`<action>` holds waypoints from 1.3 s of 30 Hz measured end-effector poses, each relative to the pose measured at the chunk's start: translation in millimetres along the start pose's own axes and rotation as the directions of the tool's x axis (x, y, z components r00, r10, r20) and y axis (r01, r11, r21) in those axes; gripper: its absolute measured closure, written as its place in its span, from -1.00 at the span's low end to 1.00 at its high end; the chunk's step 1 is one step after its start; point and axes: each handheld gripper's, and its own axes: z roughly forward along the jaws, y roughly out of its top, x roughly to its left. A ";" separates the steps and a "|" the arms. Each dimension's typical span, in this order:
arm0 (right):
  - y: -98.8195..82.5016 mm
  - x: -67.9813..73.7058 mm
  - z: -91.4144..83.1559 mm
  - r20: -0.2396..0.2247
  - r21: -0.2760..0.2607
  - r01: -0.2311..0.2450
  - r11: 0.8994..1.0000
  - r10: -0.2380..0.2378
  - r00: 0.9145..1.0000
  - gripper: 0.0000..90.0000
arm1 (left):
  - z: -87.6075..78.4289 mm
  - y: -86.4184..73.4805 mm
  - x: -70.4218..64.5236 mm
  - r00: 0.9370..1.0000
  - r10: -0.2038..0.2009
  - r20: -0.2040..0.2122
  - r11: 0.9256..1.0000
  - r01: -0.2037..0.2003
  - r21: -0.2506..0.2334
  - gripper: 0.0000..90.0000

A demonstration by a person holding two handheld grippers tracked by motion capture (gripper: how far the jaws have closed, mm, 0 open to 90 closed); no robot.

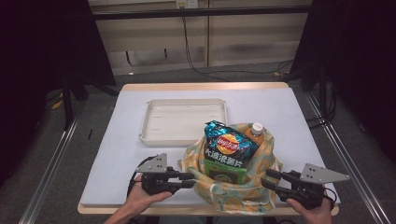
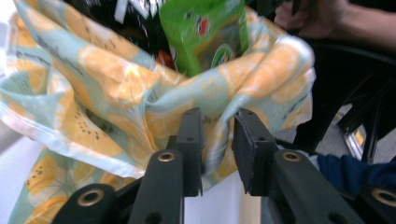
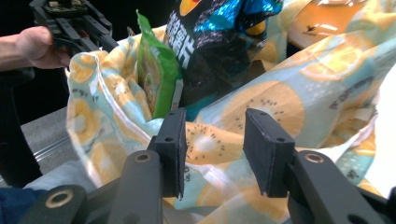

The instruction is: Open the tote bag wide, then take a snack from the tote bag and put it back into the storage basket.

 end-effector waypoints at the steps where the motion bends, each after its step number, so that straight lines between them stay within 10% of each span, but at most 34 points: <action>1: 0.2 0.2 -0.6 0.003 -0.003 -0.003 1.000 0.003 1.000 0.31 | -3.3 2.3 -0.5 1.000 0.001 -0.013 1.000 -0.001 -0.014 0.53; 7: 0.5 0.9 -1.2 0.009 -0.012 -0.002 1.000 0.002 1.000 0.29 | -15.0 12.4 3.9 0.999 -0.016 -0.046 0.995 0.012 -0.099 0.43; 15: -0.6 0.4 -4.4 0.032 -0.022 -0.005 1.000 0.006 0.999 0.17 | 6.7 25.4 8.1 0.993 -0.031 -0.110 0.995 0.020 -0.096 0.02; 25: 1.2 -1.4 -8.9 0.076 -0.073 -0.028 0.997 0.034 0.997 -0.23 | 25.1 45.1 9.9 0.994 0.007 -0.112 0.993 -0.020 -0.112 0.02; 39: -0.7 -5.7 -7.7 0.083 -0.062 -0.048 0.997 0.053 0.995 -0.28 | 60.2 50.1 17.4 0.999 0.053 -0.013 0.997 -0.053 -0.061 0.12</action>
